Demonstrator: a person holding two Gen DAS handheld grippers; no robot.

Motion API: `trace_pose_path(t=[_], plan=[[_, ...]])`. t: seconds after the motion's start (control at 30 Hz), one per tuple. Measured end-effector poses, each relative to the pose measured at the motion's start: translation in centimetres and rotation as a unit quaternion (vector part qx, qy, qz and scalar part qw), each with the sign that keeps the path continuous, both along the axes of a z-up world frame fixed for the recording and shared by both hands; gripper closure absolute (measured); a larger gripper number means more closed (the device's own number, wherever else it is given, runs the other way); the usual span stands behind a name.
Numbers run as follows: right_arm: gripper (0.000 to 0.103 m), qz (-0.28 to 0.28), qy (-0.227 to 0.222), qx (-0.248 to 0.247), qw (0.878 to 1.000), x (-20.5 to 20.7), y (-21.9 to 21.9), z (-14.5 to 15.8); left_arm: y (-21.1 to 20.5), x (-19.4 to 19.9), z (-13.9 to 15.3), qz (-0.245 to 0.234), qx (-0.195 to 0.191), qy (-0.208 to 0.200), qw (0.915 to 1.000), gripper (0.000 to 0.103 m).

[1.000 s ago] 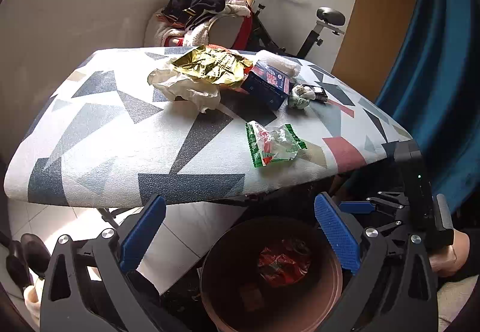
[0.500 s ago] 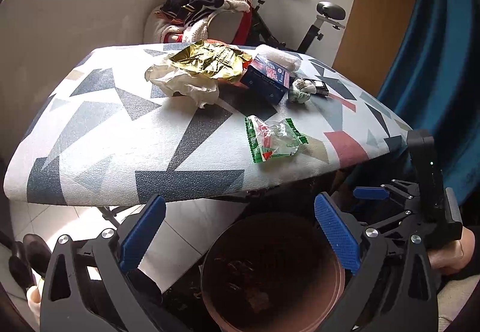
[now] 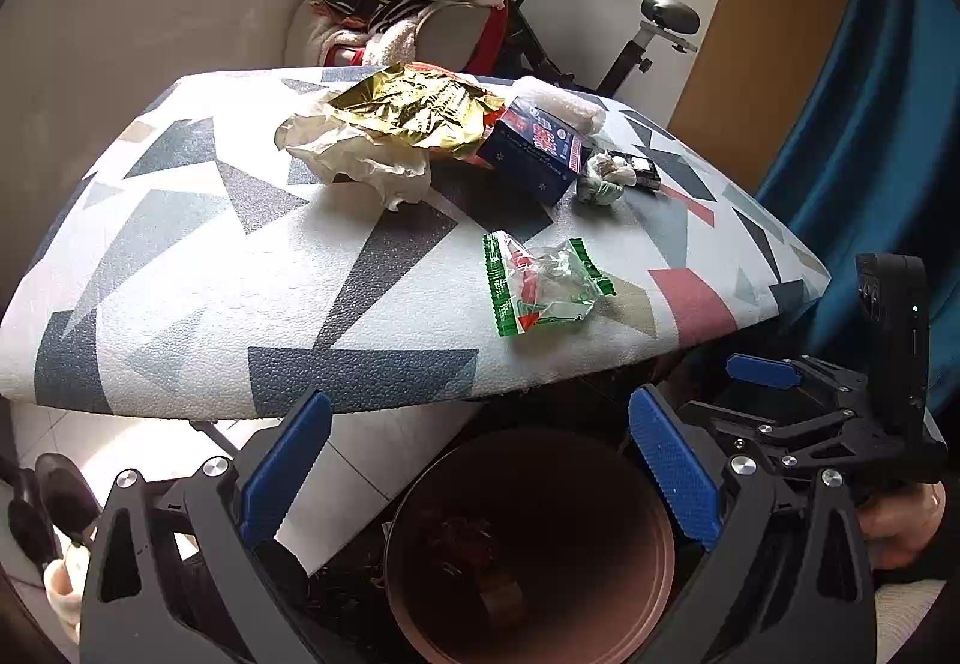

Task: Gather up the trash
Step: 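Grasp the green-and-clear plastic wrapper with the left tool, then carry the wrapper toward the bin with the left tool while the right tool grasps the white tissue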

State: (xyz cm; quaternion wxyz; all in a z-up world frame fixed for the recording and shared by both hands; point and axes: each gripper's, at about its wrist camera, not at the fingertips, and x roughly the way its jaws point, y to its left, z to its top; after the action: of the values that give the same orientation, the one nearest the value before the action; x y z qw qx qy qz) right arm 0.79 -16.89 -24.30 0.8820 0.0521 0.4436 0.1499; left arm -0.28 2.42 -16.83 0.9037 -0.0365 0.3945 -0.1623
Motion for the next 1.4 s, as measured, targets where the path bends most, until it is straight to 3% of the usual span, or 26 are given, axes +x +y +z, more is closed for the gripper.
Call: trace_pose_path(t=[0.1, 0.23, 0.37, 0.57, 0.63, 0.77, 0.83, 1.0, 1.17, 1.2, 1.27, 1.4], plan=[[0.006, -0.008, -0.036, 0.014, 0.999, -0.1, -0.7, 1.2, -0.4, 1.0, 0.2, 0.001, -0.028, 0.000, 0.9996, 0.006], [0.006, -0.049, -0.145, 0.048, 0.987, -1.0, -2.9, 3.9, -0.8, 4.1, 0.0, 0.010, -0.083, 0.039, 0.9957, 0.015], [0.006, -0.066, -0.184, 0.046, 0.980, -0.5, -4.5, 5.3, -1.8, 7.2, -0.7, 0.008, -0.108, 0.064, 0.9921, 0.017], [0.006, -0.088, -0.175, 0.050, 0.979, 0.6, -6.4, 5.1, -3.5, 10.6, -2.5, 0.022, -0.097, 0.106, 0.9894, 0.030], [0.006, -0.092, -0.165, 0.050, 0.981, 1.1, -6.7, 4.9, -4.0, 10.9, -2.6, 0.022, -0.082, 0.103, 0.9910, 0.032], [0.006, -0.089, -0.149, 0.047, 0.984, 2.1, -7.1, 4.7, -4.7, 11.2, -2.5, 0.015, -0.049, 0.097, 0.9940, 0.059], [0.006, -0.080, -0.141, 0.043, 0.986, 2.8, -7.1, 4.6, -4.4, 11.0, -2.2, 0.010, -0.049, 0.087, 0.9949, 0.078], [0.006, -0.050, -0.137, 0.016, 0.989, 5.8, -6.7, 5.0, -2.8, 9.9, -0.5, 0.020, -0.049, 0.058, 0.9969, 0.082], [0.007, -0.039, -0.121, 0.035, 0.991, 10.5, -6.8, 4.7, -1.2, 8.6, 1.4, 0.031, -0.054, 0.036, 0.9974, 0.082], [0.009, -0.037, -0.115, 0.042, 0.992, 11.5, -6.8, 4.5, -0.9, 8.3, 1.7, 0.032, -0.054, 0.031, 0.9975, 0.082], [0.030, -0.040, -0.097, 0.059, 0.993, 13.5, -6.7, 3.9, -0.2, 7.8, 2.3, 0.036, -0.051, 0.025, 0.9977, 0.082], [0.041, -0.058, -0.065, 0.082, 0.993, 16.6, -6.2, 2.7, 0.7, 7.3, 2.9, 0.044, -0.045, 0.018, 0.9979, 0.082]])
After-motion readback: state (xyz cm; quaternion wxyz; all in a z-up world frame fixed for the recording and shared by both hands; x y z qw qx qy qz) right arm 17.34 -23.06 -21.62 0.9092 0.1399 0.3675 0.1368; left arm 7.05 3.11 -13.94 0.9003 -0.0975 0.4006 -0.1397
